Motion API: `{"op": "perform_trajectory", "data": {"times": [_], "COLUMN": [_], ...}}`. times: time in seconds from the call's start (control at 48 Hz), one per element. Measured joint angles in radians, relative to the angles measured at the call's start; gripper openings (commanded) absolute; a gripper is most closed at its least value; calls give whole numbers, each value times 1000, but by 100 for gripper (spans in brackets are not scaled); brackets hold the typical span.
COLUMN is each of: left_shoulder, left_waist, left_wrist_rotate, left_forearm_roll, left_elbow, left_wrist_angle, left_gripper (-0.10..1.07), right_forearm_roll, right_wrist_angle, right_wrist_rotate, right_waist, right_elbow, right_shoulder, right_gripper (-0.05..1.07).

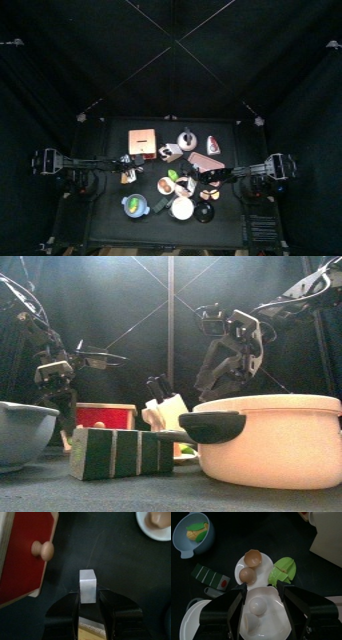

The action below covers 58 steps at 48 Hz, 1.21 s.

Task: Place white sushi piece in front of drawer

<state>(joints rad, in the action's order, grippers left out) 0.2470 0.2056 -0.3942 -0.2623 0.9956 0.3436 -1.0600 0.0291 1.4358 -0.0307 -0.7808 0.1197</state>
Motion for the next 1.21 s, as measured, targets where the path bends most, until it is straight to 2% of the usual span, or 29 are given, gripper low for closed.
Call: {"op": "perform_trajectory", "data": {"times": [0.208,0.562,0.896,1.208], "left_shoulder": [-29,-31,-20,31], "left_waist": [3,5,5,5], "left_wrist_rotate": [0,0,-2,-3], "left_forearm_roll": [-23,-32,-31,-29], "left_elbow": [-37,-48,-49,-48], "left_wrist_angle": [71,78,78,72], "left_gripper": [58,75,76,76], "right_forearm_roll": [3,9,9,9], "right_wrist_angle": [2,2,2,2], "right_wrist_rotate": [-2,0,-2,0], "right_waist": [-5,-3,-3,-3], "right_elbow": [2,0,0,2], "right_shoulder": [-5,-20,-20,-18], "right_gripper": [86,86,86,86]}}
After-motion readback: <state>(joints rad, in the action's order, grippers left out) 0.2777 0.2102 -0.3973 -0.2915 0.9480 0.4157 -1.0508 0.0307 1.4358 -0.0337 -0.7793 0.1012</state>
